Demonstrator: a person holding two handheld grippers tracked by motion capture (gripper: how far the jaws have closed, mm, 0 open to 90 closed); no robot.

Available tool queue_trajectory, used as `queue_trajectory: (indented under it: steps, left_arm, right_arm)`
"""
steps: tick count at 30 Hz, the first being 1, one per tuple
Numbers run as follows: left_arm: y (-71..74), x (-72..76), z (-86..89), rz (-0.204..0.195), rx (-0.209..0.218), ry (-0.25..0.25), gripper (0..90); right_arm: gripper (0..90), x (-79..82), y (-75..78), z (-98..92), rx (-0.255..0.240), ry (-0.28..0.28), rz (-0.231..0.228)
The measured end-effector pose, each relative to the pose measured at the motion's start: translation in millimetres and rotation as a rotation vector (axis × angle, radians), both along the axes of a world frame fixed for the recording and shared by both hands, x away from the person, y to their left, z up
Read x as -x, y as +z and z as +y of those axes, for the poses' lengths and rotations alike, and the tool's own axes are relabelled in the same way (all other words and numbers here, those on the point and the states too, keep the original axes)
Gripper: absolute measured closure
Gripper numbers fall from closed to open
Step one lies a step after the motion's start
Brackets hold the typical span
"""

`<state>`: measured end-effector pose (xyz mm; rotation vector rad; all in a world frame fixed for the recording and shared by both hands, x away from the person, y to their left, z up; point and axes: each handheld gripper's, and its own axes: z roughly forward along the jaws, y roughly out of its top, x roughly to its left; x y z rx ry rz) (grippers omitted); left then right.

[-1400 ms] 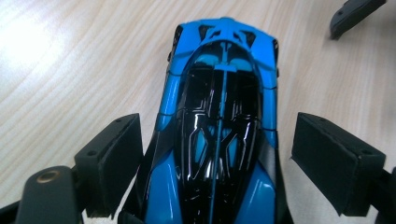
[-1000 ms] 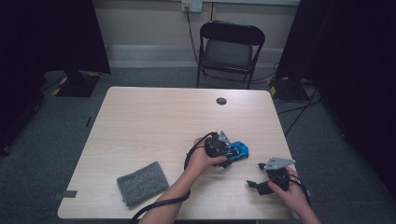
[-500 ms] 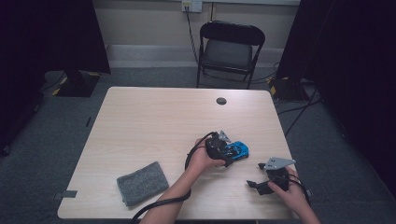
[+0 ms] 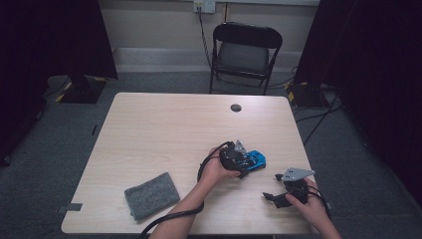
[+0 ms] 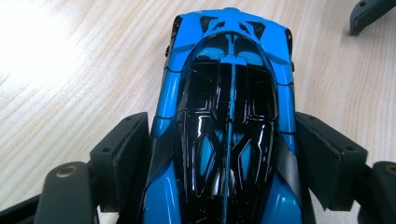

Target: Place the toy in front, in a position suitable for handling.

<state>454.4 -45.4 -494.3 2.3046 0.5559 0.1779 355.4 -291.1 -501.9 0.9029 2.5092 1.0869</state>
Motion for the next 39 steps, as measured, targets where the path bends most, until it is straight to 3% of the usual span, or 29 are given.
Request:
queue_trajectory:
  steps: [17, 27, 33, 35, 39]
  left_arm:
    - [0.5, -0.7, 1.7, 0.011, 0.004, -0.010, 23.1]
    - [5.7, -2.5, -5.2, -0.010, -0.006, -0.018, 17.9]
    - [3.7, -4.5, -9.5, -0.018, -0.001, -0.026, 17.7]
    - [1.6, -4.1, -12.1, -0.034, -0.021, -0.033, 17.6]
    - [-1.5, -5.0, -12.6, -0.037, -0.023, -0.034, 16.7]
  right_arm:
    - [10.1, -0.1, 0.2, -0.2, 0.002, 0.003, 0.001]
    - [10.1, -0.2, 0.2, -0.4, 0.003, 0.005, 0.002]
    - [10.1, -0.3, 0.2, -0.6, 0.004, 0.007, 0.001]
    - [10.1, -0.3, 0.2, -0.6, 0.004, 0.007, 0.001]
    - [10.1, -0.3, 0.2, -0.6, 0.003, 0.007, 0.001]
